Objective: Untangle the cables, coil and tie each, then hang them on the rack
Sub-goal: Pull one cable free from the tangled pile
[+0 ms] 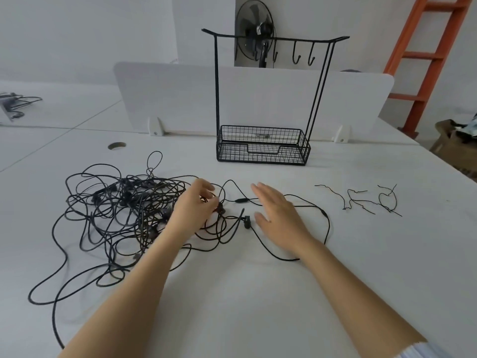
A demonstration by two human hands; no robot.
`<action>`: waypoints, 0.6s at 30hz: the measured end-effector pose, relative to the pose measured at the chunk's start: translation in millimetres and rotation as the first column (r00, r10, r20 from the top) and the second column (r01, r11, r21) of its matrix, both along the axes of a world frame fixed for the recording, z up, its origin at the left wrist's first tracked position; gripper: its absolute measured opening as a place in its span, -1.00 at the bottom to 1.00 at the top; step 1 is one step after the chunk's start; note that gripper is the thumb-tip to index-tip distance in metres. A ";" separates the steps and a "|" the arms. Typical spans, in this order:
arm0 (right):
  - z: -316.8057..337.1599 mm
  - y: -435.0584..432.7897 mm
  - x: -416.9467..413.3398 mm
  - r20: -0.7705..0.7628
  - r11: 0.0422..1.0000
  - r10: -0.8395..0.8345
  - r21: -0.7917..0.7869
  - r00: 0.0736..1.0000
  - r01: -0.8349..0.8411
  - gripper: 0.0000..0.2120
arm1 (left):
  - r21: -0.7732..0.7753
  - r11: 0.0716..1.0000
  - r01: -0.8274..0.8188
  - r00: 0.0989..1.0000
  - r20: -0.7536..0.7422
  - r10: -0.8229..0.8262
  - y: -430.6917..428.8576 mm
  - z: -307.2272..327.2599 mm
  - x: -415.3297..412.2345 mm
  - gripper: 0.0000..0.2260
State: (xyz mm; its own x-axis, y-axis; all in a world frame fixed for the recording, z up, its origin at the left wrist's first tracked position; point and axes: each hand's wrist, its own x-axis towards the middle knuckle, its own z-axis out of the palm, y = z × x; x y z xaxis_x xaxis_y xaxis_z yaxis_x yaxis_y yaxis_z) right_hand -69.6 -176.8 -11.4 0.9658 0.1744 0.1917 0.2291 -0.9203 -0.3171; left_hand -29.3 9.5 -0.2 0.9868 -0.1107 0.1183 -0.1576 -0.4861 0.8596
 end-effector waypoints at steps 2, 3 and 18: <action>-10.7 -4.5 2.0 -0.077 0.995 -0.060 -0.088 0.995 0.053 -0.44 | 0.118 0.993 -0.011 1.000 -0.007 0.012 -8.0 -6.9 2.2 -0.68; -13.2 -8.2 2.3 -0.112 0.989 -0.107 -0.111 0.988 0.095 -0.44 | 0.210 0.978 0.014 1.000 -0.020 -0.010 -11.5 -9.4 2.3 -0.62; 9.2 -32.3 -12.2 0.218 0.905 -0.420 0.172 0.881 0.389 -0.79 | -0.071 0.974 -0.217 0.861 0.456 0.225 -2.9 4.6 -9.4 -0.88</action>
State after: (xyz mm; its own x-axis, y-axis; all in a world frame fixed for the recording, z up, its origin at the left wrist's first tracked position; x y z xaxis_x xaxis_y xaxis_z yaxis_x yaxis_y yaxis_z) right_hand -81.8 -209.1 -2.3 0.8670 -0.2602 0.4250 -0.0703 -0.9081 -0.4127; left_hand -38.7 6.6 4.3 0.8191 0.1097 0.5631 -0.4259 -0.5414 0.7249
